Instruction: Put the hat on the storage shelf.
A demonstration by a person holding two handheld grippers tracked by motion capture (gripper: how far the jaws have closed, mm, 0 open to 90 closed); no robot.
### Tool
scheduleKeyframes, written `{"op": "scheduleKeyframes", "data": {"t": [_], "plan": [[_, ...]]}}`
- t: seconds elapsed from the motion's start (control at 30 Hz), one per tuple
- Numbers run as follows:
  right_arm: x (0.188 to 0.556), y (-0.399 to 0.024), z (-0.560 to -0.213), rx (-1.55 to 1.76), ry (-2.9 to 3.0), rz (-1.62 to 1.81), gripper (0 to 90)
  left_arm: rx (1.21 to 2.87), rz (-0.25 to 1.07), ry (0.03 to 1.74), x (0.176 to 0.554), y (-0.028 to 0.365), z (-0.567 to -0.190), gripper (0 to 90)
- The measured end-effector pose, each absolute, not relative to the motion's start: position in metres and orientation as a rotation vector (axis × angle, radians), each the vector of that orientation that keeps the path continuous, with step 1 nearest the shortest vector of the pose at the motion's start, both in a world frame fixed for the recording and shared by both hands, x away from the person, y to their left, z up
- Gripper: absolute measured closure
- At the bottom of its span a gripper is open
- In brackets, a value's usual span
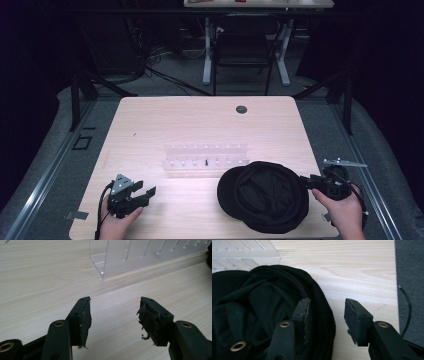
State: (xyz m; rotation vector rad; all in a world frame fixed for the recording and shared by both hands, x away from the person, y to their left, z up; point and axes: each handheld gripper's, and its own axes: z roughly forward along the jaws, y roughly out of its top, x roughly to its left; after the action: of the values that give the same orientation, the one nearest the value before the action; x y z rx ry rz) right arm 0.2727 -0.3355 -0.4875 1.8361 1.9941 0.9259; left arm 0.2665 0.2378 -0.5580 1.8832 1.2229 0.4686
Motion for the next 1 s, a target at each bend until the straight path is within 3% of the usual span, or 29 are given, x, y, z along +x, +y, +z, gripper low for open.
{"op": "scheduleKeyframes", "data": {"t": [1.0], "plan": [[0.278, -0.345, -0.470, 1.984, 2.150, 0.709, 65.0, 1.893, 0.475, 1.221, 0.266, 0.236, -0.559, 43.3]]}}
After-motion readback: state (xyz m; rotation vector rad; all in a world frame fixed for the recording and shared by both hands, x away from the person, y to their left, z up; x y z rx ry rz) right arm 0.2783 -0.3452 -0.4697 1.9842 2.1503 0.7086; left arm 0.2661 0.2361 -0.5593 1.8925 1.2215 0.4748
